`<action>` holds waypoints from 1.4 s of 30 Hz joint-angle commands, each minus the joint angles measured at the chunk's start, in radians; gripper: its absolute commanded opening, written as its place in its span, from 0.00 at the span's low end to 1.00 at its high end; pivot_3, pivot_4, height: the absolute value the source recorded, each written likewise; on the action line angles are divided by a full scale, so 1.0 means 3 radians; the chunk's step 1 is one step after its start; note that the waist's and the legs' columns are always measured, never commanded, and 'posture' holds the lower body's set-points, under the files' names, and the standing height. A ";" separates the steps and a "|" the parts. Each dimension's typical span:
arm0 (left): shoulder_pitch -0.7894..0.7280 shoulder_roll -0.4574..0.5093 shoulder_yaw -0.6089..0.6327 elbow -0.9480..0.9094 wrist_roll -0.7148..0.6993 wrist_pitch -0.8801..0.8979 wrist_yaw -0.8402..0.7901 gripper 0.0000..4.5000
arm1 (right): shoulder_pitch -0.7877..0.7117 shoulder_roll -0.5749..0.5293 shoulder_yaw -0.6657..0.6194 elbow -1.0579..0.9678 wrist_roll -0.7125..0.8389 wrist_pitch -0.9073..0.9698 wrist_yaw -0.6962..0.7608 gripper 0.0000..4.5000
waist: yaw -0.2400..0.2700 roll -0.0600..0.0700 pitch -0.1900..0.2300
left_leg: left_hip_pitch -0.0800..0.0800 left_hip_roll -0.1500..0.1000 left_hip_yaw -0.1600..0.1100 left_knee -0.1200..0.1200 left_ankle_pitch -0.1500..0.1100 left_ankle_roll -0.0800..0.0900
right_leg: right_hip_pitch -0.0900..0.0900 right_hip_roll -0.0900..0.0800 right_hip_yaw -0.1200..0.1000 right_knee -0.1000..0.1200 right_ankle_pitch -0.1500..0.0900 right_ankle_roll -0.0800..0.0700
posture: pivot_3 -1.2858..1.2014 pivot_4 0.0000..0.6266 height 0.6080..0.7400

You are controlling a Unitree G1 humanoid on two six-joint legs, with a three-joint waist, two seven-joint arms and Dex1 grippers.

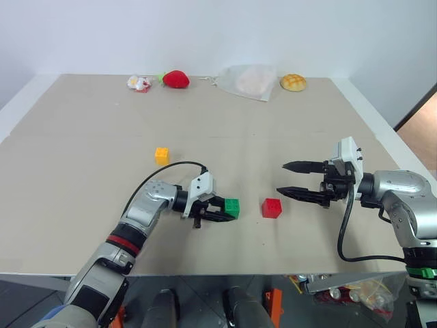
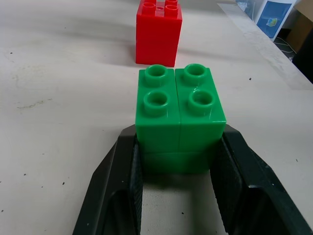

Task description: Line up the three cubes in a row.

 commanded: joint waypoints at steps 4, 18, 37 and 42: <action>-0.0037 -0.0046 0.0071 0.0121 0.0162 -0.0258 0.0208 0.60 | -0.0093 -0.0001 -0.0032 -0.0068 0.0043 -0.0047 -0.0013 0.81 | 0.0001 0.0001 0.0000 | 0.0001 0.0000 0.0000 0.0000 0.0000 0.0000 | 0.0000 0.0000 0.0000 0.0000 0.0000 0.0000 | 0.52 0.24 1.00; 0.0289 0.0240 0.0394 -0.0891 -0.0196 0.0339 0.0363 0.99 | -0.0155 -0.0092 0.0022 -0.0097 0.0065 -0.0017 0.0201 0.81 | -0.0016 0.0004 -0.0002 | 0.0002 -0.0001 -0.0001 0.0006 0.0006 0.0009 | 0.0000 0.0001 0.0003 0.0000 0.0013 0.0001 | 0.52 0.24 1.00; 0.0997 0.1134 0.1673 -0.1699 -0.1040 0.1526 0.1228 0.99 | -0.0978 0.0313 0.0549 0.0242 -0.0026 -0.0270 0.0589 0.81 | -0.0006 0.0006 -0.0001 | 0.0008 0.0004 -0.0003 -0.0006 0.0006 0.0009 | 0.0001 0.0000 -0.0007 0.0001 0.0002 -0.0011 | 0.52 0.24 1.00; 0.0831 0.1032 0.1532 -0.1178 -0.0714 0.1137 0.1415 0.99 | -0.1061 0.0496 0.0719 0.0443 -0.0205 -0.0457 0.0592 0.81 | -0.0002 0.0006 0.0000 | 0.0004 0.0004 -0.0003 -0.0015 0.0005 0.0008 | -0.0003 0.0002 -0.0007 0.0000 -0.0002 -0.0012 | 0.52 0.24 1.00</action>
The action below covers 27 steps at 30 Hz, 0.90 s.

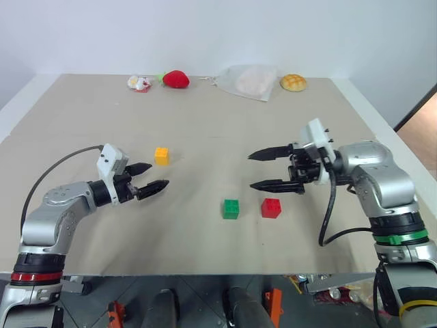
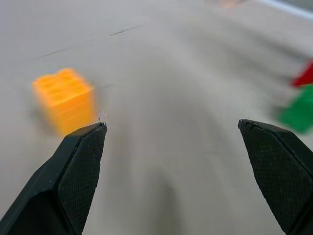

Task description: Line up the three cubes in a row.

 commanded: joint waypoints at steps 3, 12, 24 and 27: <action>-0.0260 -0.0167 -0.0091 0.0433 0.0249 -0.0392 0.0129 0.99 | -0.0092 0.0078 -0.0002 0.0117 -0.0072 -0.0174 -0.0010 0.81 | 0.0015 0.0000 0.0000 | -0.0003 -0.0001 0.0000 0.0000 0.0000 0.0000 | -0.0001 0.0000 -0.0001 0.0000 -0.0001 0.0001 | 0.52 0.24 1.00; -0.0756 -0.0499 -0.0133 0.1185 0.0521 -0.0630 0.0529 0.99 | 0.0033 0.0086 -0.0091 0.0020 -0.0023 -0.0157 -0.0122 0.81 | 0.0014 -0.0001 0.0000 | -0.0004 -0.0002 -0.0003 0.0002 0.0000 0.0000 | -0.0001 0.0000 -0.0002 0.0001 0.0002 0.0005 | 0.52 0.24 1.00; -0.1229 -0.0791 -0.0212 0.1898 0.0846 -0.0881 0.0928 0.94 | 0.0184 0.0087 -0.0152 -0.0101 -0.0005 -0.0153 -0.0259 0.81 | 0.0011 -0.0001 0.0000 | -0.0006 -0.0004 -0.0004 0.0003 0.0000 0.0000 | 0.0000 0.0000 0.0000 0.0000 0.0011 0.0021 | 0.52 0.24 1.00; -0.1232 -0.0825 -0.0217 0.1903 0.0859 -0.0911 0.0929 0.74 | 0.0202 0.0083 -0.0156 -0.0110 -0.0007 -0.0154 -0.0286 0.81 | 0.0008 -0.0001 0.0000 | -0.0006 -0.0004 -0.0004 0.0003 0.0000 0.0000 | 0.0000 0.0000 0.0000 0.0000 0.0011 0.0022 | 0.52 0.24 1.00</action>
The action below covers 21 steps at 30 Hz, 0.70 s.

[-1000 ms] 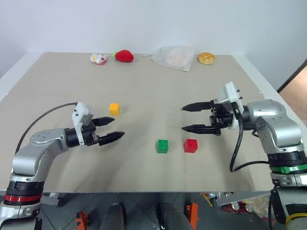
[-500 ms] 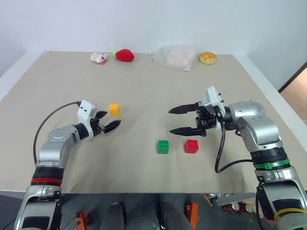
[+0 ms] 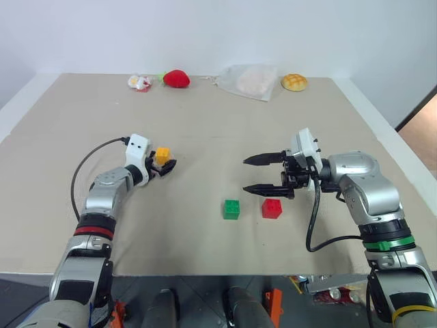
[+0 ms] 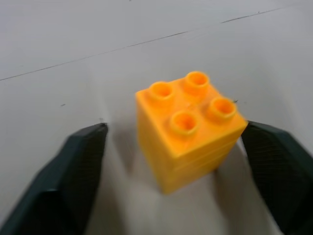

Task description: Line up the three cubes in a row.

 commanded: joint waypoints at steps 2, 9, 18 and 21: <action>-0.0060 -0.0002 0.0028 -0.0051 0.0023 -0.0075 0.0020 0.58 | -0.0004 -0.0020 -0.0115 -0.0124 0.0055 -0.0030 -0.0042 0.81 | -0.0003 0.0000 0.0000 | 0.0001 0.0000 0.0000 -0.0001 0.0000 0.0000 | 0.0000 0.0000 0.0000 0.0000 0.0000 0.0000 | 0.52 0.24 1.00; 0.0052 0.0216 -0.0147 -0.0301 0.0118 -0.0104 -0.0322 0.31 | 0.0013 -0.0040 -0.0121 -0.0126 0.0049 -0.0035 -0.0070 0.81 | -0.0003 0.0000 0.0000 | 0.0000 0.0000 0.0000 0.0000 0.0000 0.0000 | 0.0000 0.0000 0.0000 0.0000 0.0000 0.0000 | 0.52 0.24 1.00; 0.0741 0.0982 -0.0274 -0.1309 -0.0489 -0.0507 -0.2257 0.31 | 0.0136 -0.0203 -0.0289 -0.0255 0.0166 0.0115 -0.0103 0.81 | -0.0006 0.0000 0.0000 | 0.0000 0.0002 0.0001 -0.0013 0.0000 -0.0001 | -0.0006 -0.0002 -0.0001 0.0000 -0.0017 -0.0021 | 0.52 0.24 1.00; 0.0949 0.1023 -0.0352 -0.1489 -0.0617 -0.0703 -0.2679 0.31 | 0.0220 -0.0255 -0.0346 -0.0352 0.0209 0.0182 -0.0134 0.81 | 0.0002 0.0000 0.0000 | -0.0001 0.0002 0.0001 -0.0011 0.0000 -0.0001 | -0.0005 -0.0004 -0.0001 0.0000 -0.0018 -0.0021 | 0.52 0.24 1.00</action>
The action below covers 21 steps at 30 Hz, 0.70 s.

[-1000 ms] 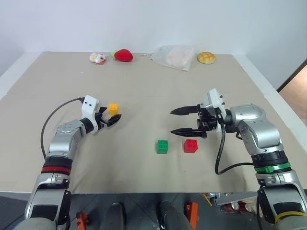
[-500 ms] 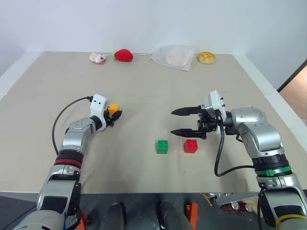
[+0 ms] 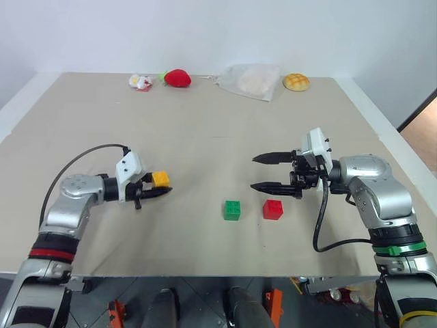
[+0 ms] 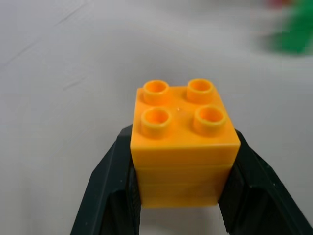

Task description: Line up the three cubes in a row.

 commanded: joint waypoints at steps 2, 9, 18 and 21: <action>0.0120 -0.0054 -0.0064 -0.0243 -0.0211 -0.0181 -0.0451 0.31 | 0.0095 -0.0109 -0.0192 -0.0275 0.0135 0.0103 -0.0065 0.81 | 0.0003 0.0000 0.0000 | 0.0001 0.0000 0.0000 0.0003 0.0000 0.0000 | 0.0002 -0.0001 0.0000 0.0000 0.0000 0.0000 | 0.52 0.24 1.00; 0.0024 -0.0285 -0.0211 -0.0056 -0.0104 -0.0299 -0.0556 0.31 | 0.0249 -0.0225 -0.0291 -0.0624 0.0327 0.0388 -0.0117 0.81 | -0.0001 0.0000 0.0000 | 0.0001 0.0001 0.0000 0.0018 0.0001 0.0002 | 0.0005 0.0001 0.0000 0.0001 0.0007 0.0003 | 0.52 0.24 1.00; -0.0274 -0.0550 -0.0343 0.0428 0.0013 -0.0535 -0.0653 0.31 | 0.0792 -0.0533 -0.0522 -0.1179 0.0648 0.0632 -0.0120 0.81 | -0.0003 0.0000 0.0000 | -0.0005 -0.0001 -0.0001 0.0021 0.0000 0.0002 | 0.0004 0.0001 0.0001 0.0001 0.0005 0.0007 | 0.52 0.24 1.00; -0.0340 -0.0636 -0.0376 0.0524 0.0043 -0.0591 -0.0662 0.31 | 0.0755 -0.0501 -0.0515 -0.1159 0.0645 0.0622 -0.0199 0.81 | -0.0007 0.0000 0.0000 | -0.0002 0.0000 0.0000 0.0025 0.0001 0.0002 | 0.0004 0.0002 0.0001 0.0001 0.0012 0.0007 | 0.52 0.24 1.00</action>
